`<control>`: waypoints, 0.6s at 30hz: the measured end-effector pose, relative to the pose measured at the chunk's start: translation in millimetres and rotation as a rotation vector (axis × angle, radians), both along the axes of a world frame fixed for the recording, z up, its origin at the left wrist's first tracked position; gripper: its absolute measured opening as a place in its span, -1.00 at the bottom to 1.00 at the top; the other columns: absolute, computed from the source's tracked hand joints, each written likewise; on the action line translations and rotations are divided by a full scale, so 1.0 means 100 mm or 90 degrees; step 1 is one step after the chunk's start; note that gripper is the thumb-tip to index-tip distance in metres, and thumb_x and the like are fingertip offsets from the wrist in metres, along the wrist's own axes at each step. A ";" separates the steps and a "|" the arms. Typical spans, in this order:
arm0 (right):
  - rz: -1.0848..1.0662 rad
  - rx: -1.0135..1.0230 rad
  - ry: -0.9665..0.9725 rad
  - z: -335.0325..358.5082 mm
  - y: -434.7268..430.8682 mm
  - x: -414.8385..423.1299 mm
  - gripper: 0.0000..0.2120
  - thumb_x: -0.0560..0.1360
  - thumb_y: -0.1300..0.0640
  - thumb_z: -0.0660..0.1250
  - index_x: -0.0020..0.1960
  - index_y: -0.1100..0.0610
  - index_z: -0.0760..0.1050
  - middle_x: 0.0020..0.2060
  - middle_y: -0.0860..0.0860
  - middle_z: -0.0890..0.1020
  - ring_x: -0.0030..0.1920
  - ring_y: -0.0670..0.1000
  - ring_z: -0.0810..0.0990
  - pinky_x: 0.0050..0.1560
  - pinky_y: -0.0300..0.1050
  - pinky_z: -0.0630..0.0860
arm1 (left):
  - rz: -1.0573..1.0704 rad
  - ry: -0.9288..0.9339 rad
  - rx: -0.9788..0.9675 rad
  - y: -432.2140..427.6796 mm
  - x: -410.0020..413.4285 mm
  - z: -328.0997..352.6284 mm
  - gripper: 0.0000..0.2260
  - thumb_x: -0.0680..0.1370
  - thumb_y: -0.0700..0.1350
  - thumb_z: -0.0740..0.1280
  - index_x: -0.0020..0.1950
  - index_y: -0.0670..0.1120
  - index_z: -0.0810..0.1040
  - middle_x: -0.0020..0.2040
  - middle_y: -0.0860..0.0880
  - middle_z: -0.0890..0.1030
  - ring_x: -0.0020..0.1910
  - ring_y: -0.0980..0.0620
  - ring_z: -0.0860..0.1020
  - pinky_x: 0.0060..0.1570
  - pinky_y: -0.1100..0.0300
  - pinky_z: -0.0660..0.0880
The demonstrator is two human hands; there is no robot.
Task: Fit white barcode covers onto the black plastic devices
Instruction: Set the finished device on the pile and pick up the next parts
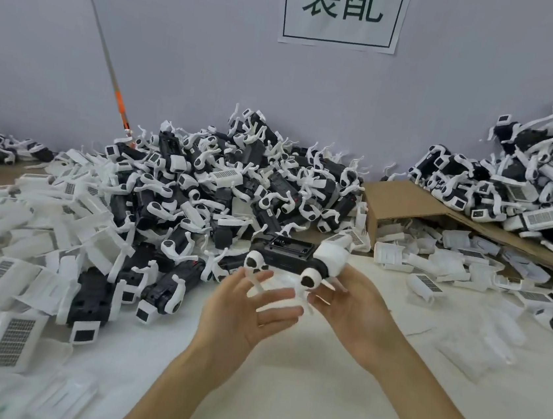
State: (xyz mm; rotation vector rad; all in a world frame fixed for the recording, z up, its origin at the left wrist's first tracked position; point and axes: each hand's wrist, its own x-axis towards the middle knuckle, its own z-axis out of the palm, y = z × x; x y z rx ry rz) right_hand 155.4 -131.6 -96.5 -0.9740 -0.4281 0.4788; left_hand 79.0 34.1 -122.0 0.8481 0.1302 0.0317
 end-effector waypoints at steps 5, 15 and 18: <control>0.054 0.052 0.075 -0.07 -0.09 0.01 -0.86 0.38 0.11 0.43 -0.13 0.08 0.74 -0.21 0.02 0.67 -0.24 -0.03 0.63 -0.12 -0.13 0.53 | -0.030 -0.006 -0.095 0.09 -0.04 0.03 -0.55 0.54 0.10 0.24 0.18 -0.27 0.50 -0.05 -0.28 0.65 -0.24 -0.21 0.64 -0.11 -0.06 0.65; 0.066 -0.132 -0.095 -0.17 -0.14 -0.07 -0.67 0.51 -0.04 0.42 -0.06 0.26 0.58 -0.20 0.27 0.50 -0.15 0.20 0.48 0.00 0.02 0.56 | -0.317 -0.016 0.100 -0.02 -0.15 0.02 -0.52 0.65 0.22 0.14 0.23 -0.11 0.64 0.06 -0.23 0.66 -0.13 -0.21 0.67 -0.25 -0.02 0.64; 0.075 -0.191 -0.093 -0.12 -0.13 -0.09 -0.83 0.59 0.13 0.30 -0.06 0.11 0.67 -0.11 0.19 0.64 -0.01 0.10 0.66 0.12 0.05 0.63 | -0.386 -0.047 0.113 -0.04 -0.17 0.01 -0.56 0.65 0.18 0.22 0.32 -0.12 0.57 0.15 -0.28 0.64 -0.05 -0.23 0.68 -0.06 -0.03 0.61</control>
